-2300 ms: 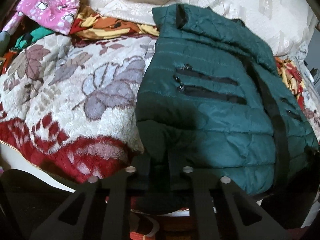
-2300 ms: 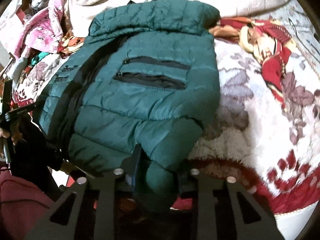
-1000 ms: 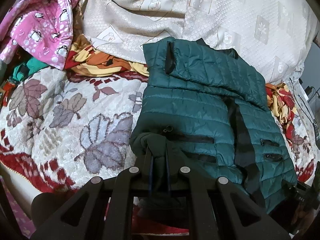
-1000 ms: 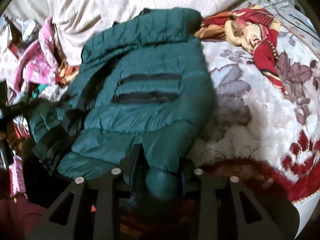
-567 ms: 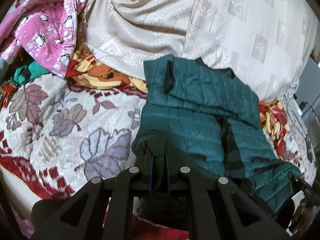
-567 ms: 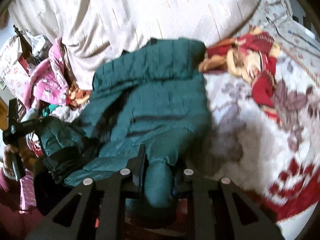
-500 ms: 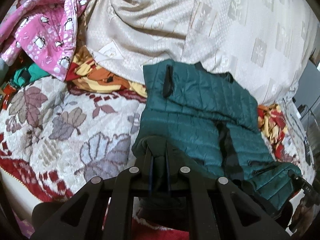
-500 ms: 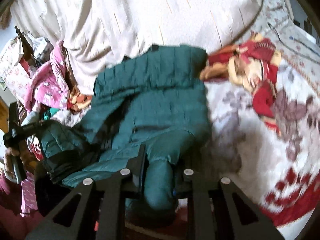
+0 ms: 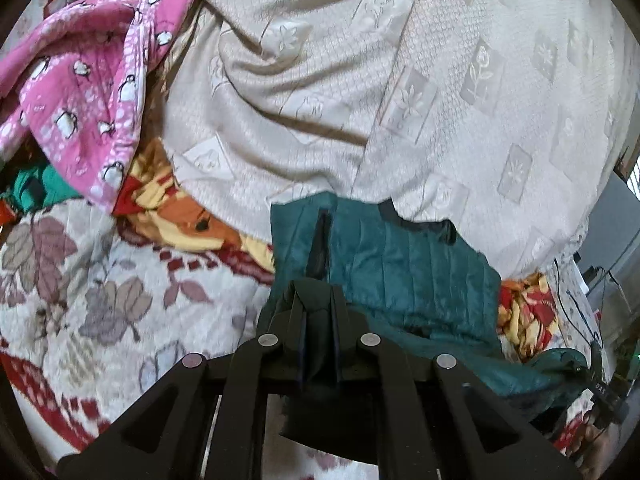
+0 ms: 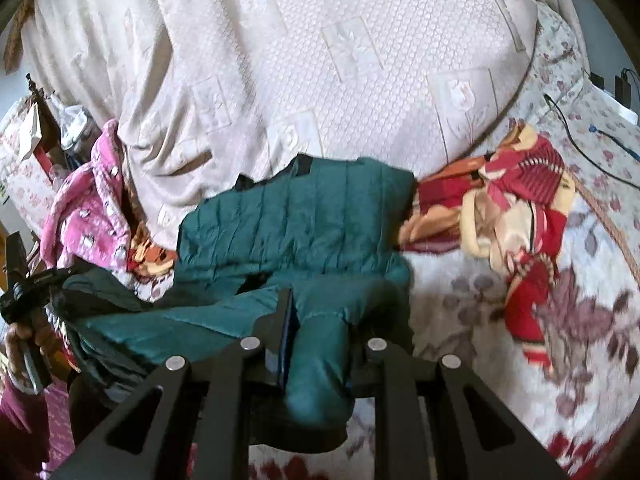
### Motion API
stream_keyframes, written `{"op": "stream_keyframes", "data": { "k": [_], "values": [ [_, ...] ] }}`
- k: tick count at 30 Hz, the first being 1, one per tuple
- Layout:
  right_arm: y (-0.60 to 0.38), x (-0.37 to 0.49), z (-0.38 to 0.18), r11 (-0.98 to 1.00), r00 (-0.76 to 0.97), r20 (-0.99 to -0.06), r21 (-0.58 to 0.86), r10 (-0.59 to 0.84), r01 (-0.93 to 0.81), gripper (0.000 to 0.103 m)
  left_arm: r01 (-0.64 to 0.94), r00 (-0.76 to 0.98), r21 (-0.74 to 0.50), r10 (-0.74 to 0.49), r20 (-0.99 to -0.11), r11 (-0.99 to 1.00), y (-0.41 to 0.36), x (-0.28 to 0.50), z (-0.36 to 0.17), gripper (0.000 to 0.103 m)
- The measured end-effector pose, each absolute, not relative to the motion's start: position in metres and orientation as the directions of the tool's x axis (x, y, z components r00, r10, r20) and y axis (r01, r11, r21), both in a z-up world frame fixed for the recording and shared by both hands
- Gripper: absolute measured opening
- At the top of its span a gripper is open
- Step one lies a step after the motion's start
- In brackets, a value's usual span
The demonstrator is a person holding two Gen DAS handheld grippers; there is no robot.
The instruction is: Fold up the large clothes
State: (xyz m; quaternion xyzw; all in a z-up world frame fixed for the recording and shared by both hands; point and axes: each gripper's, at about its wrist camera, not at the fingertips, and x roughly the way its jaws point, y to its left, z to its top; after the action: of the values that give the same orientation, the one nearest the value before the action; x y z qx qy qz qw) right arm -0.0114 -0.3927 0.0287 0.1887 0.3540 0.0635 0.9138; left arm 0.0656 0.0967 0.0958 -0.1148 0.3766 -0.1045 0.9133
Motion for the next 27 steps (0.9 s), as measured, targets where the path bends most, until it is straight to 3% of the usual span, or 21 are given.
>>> {"op": "stream_keyframes", "data": {
  "k": [27],
  "values": [
    [-0.395,0.206,-0.032,0.947,0.639,-0.763,0.267,0.096,0.177,0.019,-0.083,0.686,-0.124,-0.034,-0.727,0.989,0.061,0.238,0.012,0.0]
  ]
}}
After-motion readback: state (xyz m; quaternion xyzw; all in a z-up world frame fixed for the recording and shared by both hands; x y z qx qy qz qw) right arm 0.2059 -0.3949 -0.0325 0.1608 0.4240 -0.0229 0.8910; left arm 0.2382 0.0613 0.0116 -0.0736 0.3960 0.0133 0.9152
